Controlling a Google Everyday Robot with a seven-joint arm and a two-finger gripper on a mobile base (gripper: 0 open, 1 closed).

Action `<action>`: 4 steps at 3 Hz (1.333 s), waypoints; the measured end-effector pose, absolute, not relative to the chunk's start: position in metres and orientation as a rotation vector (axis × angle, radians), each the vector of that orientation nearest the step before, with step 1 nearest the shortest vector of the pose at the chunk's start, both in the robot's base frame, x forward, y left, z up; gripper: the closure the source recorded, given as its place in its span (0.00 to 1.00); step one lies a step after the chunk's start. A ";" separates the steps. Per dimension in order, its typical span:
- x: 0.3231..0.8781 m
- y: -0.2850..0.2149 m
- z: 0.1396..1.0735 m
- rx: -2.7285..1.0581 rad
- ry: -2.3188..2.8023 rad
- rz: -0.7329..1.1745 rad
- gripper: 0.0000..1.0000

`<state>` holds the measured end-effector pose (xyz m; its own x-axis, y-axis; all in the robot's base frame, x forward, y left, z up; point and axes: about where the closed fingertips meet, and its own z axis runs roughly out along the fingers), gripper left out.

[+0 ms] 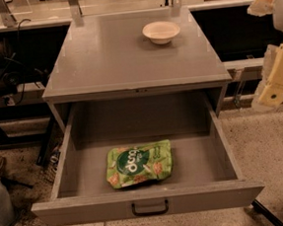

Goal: Pick green rice chip bag from top drawer and place on counter

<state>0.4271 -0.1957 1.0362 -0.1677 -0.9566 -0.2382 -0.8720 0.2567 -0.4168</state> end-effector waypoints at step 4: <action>0.471 -0.128 0.861 -1.748 2.125 0.208 0.00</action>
Offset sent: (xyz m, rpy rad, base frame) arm 0.0322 0.0188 -0.0937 0.1164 0.1691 0.0707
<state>0.4706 -0.1276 0.8610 -0.1542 -0.9124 -0.3792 -0.9686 0.2154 -0.1245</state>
